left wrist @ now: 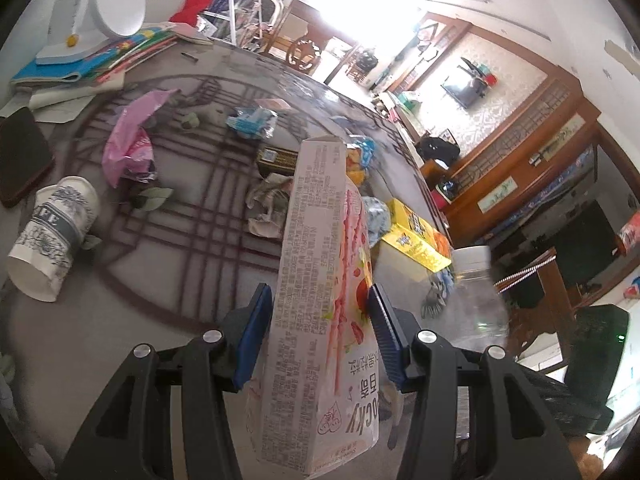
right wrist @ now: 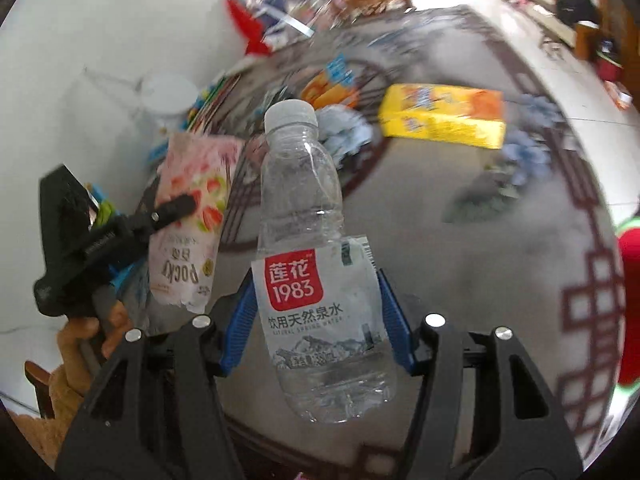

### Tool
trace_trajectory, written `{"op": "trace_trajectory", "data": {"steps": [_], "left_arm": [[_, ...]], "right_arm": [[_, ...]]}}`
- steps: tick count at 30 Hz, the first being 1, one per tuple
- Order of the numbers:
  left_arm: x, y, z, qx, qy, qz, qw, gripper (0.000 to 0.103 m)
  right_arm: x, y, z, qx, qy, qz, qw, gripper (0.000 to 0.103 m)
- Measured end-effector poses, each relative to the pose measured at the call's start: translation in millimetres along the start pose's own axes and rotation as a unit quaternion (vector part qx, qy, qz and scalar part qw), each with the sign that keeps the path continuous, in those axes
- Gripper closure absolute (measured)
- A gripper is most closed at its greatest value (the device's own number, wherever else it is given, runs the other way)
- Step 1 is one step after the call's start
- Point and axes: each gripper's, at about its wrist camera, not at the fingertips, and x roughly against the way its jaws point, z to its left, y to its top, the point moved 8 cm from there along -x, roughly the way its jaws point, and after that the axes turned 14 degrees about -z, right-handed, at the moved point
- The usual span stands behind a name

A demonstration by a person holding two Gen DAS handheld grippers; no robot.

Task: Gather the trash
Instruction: 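Carry the Pocky box and water bottle over the red bucket and open both grippers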

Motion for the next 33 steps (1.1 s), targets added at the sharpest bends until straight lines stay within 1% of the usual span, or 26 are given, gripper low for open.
{"op": "trace_trajectory", "data": {"steps": [3, 9, 14, 17, 20, 25, 27, 30, 33], "left_arm": [[-2.7, -5.3, -7.0, -0.014, 0.000, 0.003, 0.9999, 0.056], [-8.5, -16.8, -18.4, -0.041, -0.003, 0.013, 0.9991, 0.056], [-15.6, -30.1, -22.6, -0.071, 0.013, 0.032, 0.9969, 0.056], [-15.0, -35.9, -29.8, -0.078, 0.011, 0.046, 0.9959, 0.056], [-8.7, -36.9, -44.9, -0.077, -0.007, 0.050, 0.9957, 0.056], [-3.9, -42.7, -82.7, -0.072, -0.047, 0.059, 0.9945, 0.056], [-4.2, -45.5, -105.4, -0.080, -0.067, 0.064, 0.9925, 0.056], [-7.4, -48.8, -142.7, -0.104, -0.092, 0.067, 0.9880, 0.056], [-13.9, -54.9, -180.5, -0.117, -0.124, 0.079, 0.9822, 0.056]], "right_arm": [[19.5, 6.2, -13.2, -0.017, -0.010, -0.036, 0.999, 0.047], [64.0, 2.5, -37.0, -0.050, -0.036, -0.099, 0.993, 0.047], [87.7, -0.1, -51.4, -0.079, -0.045, -0.122, 0.988, 0.047], [102.6, 0.7, -60.1, -0.088, -0.053, -0.138, 0.985, 0.047], [111.4, 3.1, -70.1, -0.094, -0.063, -0.148, 0.983, 0.047], [123.9, 5.1, -84.3, -0.118, -0.057, -0.165, 0.978, 0.047], [129.6, 6.3, -89.2, -0.123, -0.056, -0.171, 0.976, 0.047], [141.4, 8.3, -100.6, -0.135, -0.059, -0.184, 0.972, 0.047], [157.8, 8.7, -118.0, -0.151, -0.069, -0.200, 0.965, 0.047]]}}
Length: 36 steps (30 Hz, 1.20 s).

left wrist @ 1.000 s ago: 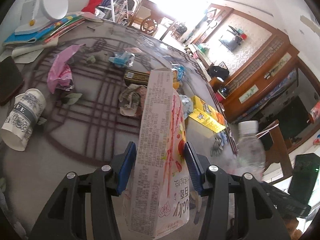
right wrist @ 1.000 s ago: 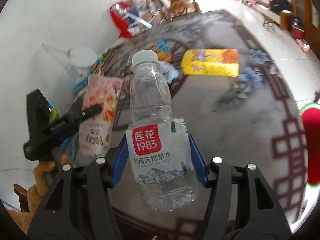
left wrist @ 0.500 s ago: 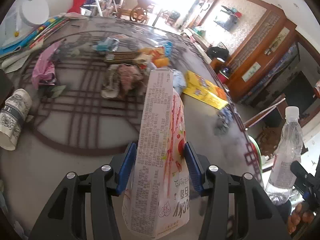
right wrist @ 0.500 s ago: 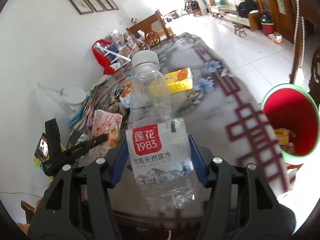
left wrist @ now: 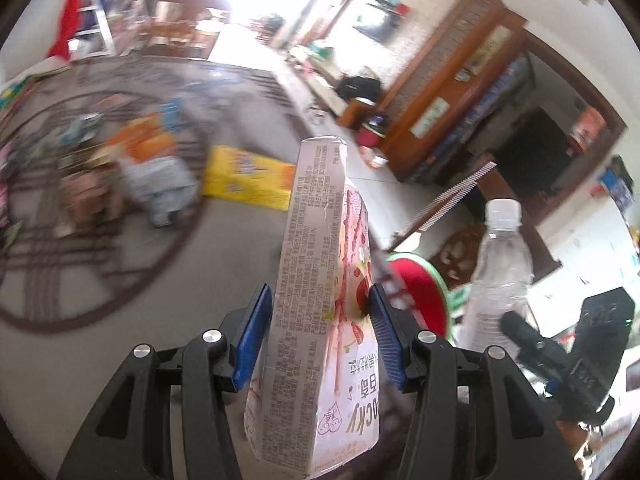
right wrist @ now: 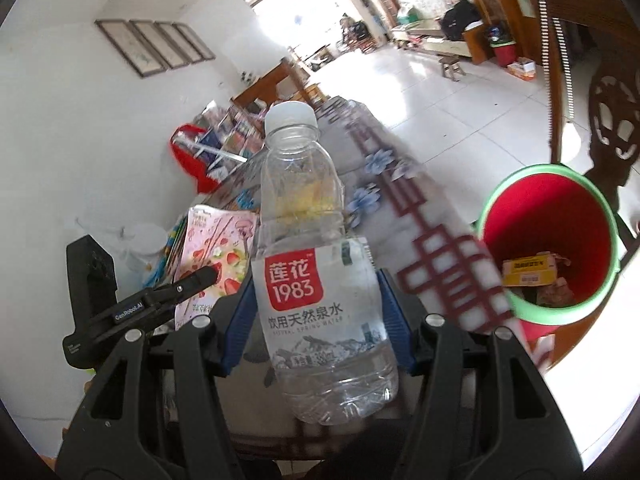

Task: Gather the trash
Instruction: 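Carry the Pocky box and water bottle over the red bucket and open both grippers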

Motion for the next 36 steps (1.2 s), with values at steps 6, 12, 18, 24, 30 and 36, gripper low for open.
{"op": "trace_trajectory", "data": {"steps": [6, 12, 18, 24, 30, 36], "left_arm": [[-28.0, 2.3, -61.9, -0.032, -0.051, 0.021, 0.9980, 0.056], [-59.7, 1.0, -102.9, -0.065, -0.077, 0.041, 0.9941, 0.056], [-101.8, -16.7, -133.9, -0.081, -0.095, 0.083, 0.9887, 0.056], [-139.0, -27.1, -162.0, -0.087, -0.101, 0.099, 0.9861, 0.056], [-152.8, -32.3, -190.7, -0.149, -0.103, 0.093, 0.9792, 0.056], [-156.2, -30.6, -198.4, -0.169, -0.099, 0.079, 0.9774, 0.037]], "right_arm": [[23.5, 21.4, -39.9, -0.031, -0.028, -0.030, 0.999, 0.047], [40.6, 35.4, -93.4, -0.055, -0.080, -0.050, 0.994, 0.046], [45.5, 38.4, -140.3, -0.078, -0.121, -0.063, 0.988, 0.046], [41.7, 40.3, -174.0, -0.106, -0.146, -0.076, 0.981, 0.046], [32.2, 43.6, -186.3, -0.113, -0.158, -0.085, 0.977, 0.046], [21.9, 42.5, -199.1, -0.117, -0.170, -0.088, 0.974, 0.045]]}}
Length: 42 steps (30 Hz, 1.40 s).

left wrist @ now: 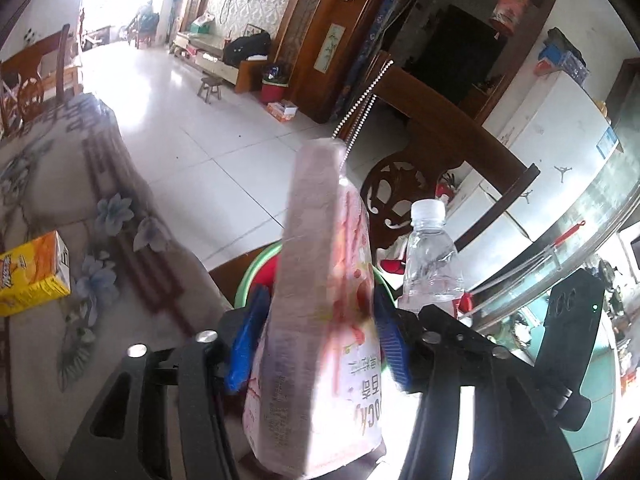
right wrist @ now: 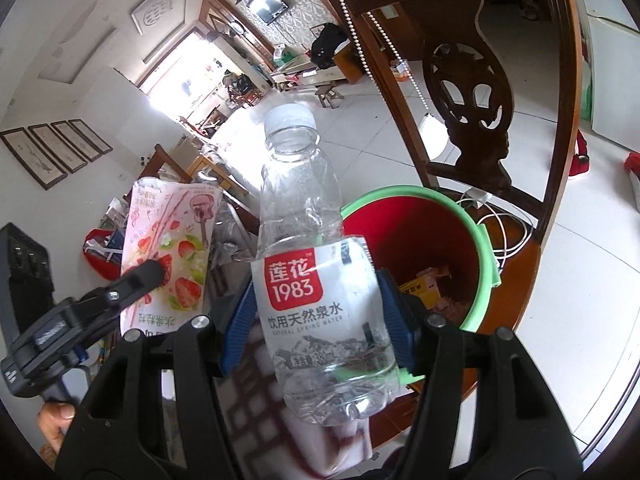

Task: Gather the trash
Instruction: 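Carry the Pocky box and water bottle over the red bucket and open both grippers, then grasp the white printed paper cup with the left gripper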

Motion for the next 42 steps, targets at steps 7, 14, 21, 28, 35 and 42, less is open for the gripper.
{"op": "trace_trajectory", "data": {"steps": [7, 14, 21, 28, 35, 42], "left_arm": [[10.0, 4.6, 0.1, -0.012, 0.002, -0.015, 0.9998, 0.032], [36.2, -0.6, 17.3, 0.009, 0.013, -0.025, 0.9996, 0.032], [95.2, -15.0, 73.2, 0.062, 0.067, -0.055, 0.9943, 0.032], [173.1, -38.5, 158.8, 0.086, 0.169, -0.076, 0.9789, 0.032], [273.7, -68.4, 275.1, 0.077, 0.327, -0.071, 0.9391, 0.029], [369.0, -139.1, 422.7, 0.242, 0.453, -0.024, 0.8578, 0.029]], "right_arm": [[3.5, 1.7, 3.3, 0.019, -0.012, -0.004, 1.000, 0.045], [18.1, 5.9, 26.3, 0.035, 0.006, -0.005, 0.999, 0.044], [38.3, 8.0, 89.0, 0.065, 0.064, -0.015, 0.996, 0.040], [36.8, -46.9, 182.7, 0.108, 0.166, 0.043, 0.979, 0.038], [17.9, -112.7, 216.0, 0.179, 0.162, 0.098, 0.965, 0.038], [16.7, -116.1, 212.9, 0.185, 0.154, 0.097, 0.966, 0.034]]}}
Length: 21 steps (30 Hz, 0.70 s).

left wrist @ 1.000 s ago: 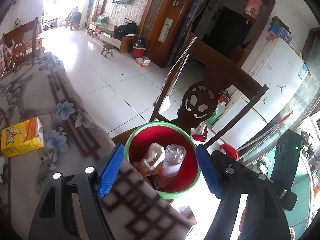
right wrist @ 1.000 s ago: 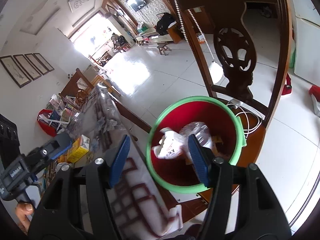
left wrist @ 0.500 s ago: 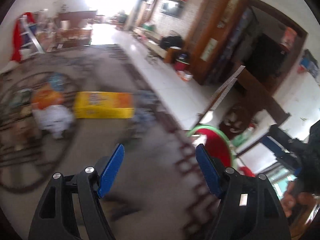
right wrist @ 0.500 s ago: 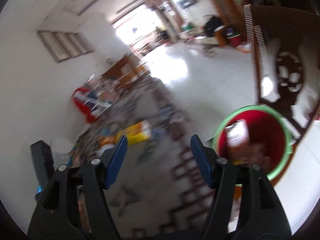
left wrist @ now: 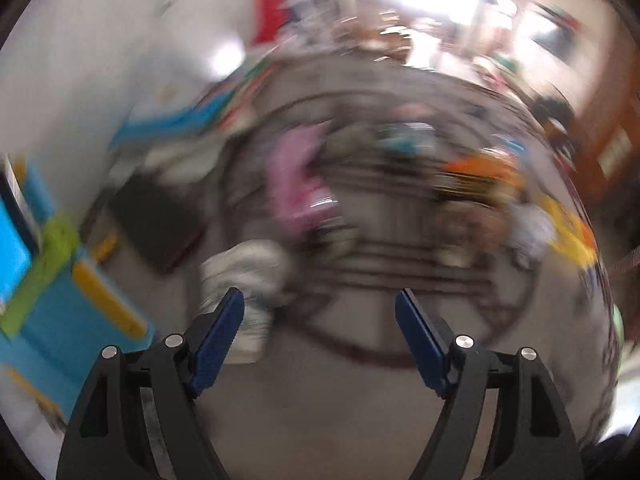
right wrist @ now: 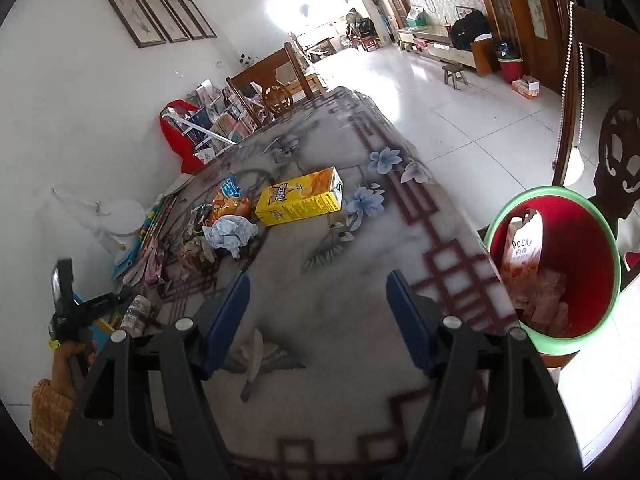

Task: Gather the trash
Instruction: 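Grasp the white printed paper cup with the left gripper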

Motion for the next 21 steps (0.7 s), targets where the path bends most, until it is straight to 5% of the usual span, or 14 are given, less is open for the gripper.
{"op": "trace_trajectory", "data": {"steps": [10, 14, 18, 21], "left_arm": [[-51.0, -3.2, 46.2, 0.016, 0.082, 0.062, 0.9945, 0.029], [-53.4, -12.3, 56.4, 0.047, 0.086, 0.070, 0.9927, 0.030], [-54.9, -18.6, 46.4, 0.027, 0.078, 0.075, 0.9938, 0.051], [-54.7, -19.4, 39.2, 0.011, 0.078, 0.069, 0.9945, 0.054]], "right_arm": [[0.5, 0.3, -3.6, -0.013, 0.013, 0.002, 1.000, 0.033], [2.0, 1.1, -5.9, -0.020, 0.020, 0.001, 1.000, 0.032], [3.3, 2.6, -9.4, -0.035, 0.030, -0.001, 0.999, 0.032], [3.9, 3.0, -9.1, -0.036, 0.033, -0.002, 0.999, 0.031]]}}
